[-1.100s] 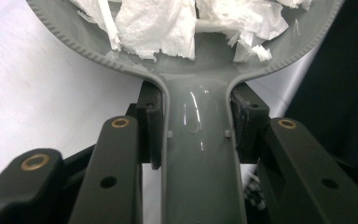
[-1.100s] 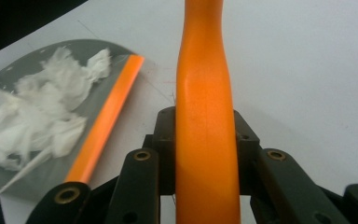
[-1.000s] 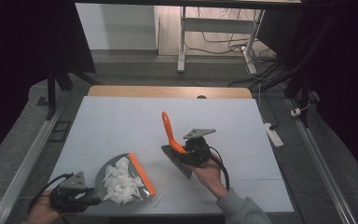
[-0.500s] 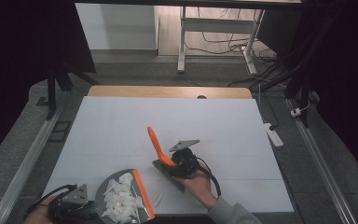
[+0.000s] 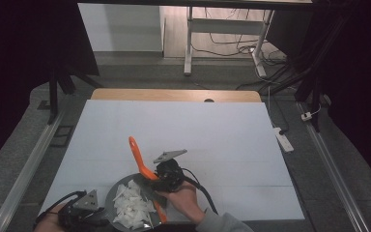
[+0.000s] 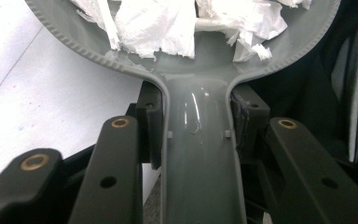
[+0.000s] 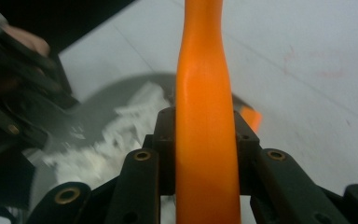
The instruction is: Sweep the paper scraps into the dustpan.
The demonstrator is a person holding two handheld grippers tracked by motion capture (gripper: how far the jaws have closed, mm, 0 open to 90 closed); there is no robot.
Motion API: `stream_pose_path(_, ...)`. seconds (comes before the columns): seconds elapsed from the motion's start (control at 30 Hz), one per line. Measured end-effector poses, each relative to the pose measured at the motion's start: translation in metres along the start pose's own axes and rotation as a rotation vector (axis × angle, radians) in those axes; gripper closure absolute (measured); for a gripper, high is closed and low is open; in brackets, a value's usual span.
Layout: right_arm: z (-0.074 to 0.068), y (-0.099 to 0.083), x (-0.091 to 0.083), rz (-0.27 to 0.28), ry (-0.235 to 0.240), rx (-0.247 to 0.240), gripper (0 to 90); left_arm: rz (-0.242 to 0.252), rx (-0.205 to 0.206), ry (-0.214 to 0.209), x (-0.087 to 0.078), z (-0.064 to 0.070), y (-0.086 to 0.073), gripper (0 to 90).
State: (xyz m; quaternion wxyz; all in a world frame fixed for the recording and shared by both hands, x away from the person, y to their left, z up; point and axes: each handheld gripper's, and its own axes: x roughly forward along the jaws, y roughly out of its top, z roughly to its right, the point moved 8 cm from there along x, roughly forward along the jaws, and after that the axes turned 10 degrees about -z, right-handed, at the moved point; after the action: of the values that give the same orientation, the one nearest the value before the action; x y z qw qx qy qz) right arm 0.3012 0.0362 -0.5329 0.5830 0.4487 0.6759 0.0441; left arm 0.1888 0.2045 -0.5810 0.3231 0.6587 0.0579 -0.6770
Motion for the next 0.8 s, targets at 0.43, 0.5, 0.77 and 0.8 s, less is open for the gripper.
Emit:
stream_pose_path(0.43, 0.046, -0.008, -0.03, 0.023, -0.158, 0.02, 70.5, 0.022, -0.024, 0.009, 0.007, -0.001, 0.007, 61.9)
stream_pose_path(0.5, 0.048, -0.017, -0.021, -0.002, -0.155, 0.032, 70.6, 0.016, -0.021, 0.01, 0.008, -0.001, 0.008, 61.9)
stream_pose_path(0.77, 0.014, -0.012, 0.003, -0.003, -0.044, 0.036, 70.7, 0.004, -0.018, 0.011, 0.01, 0.001, 0.009, 61.9)
stream_pose_path(0.8, 0.01, -0.009, 0.007, 0.006, -0.024, 0.042, 70.7, 0.006, -0.02, 0.01, 0.009, 0.001, 0.008, 61.9)
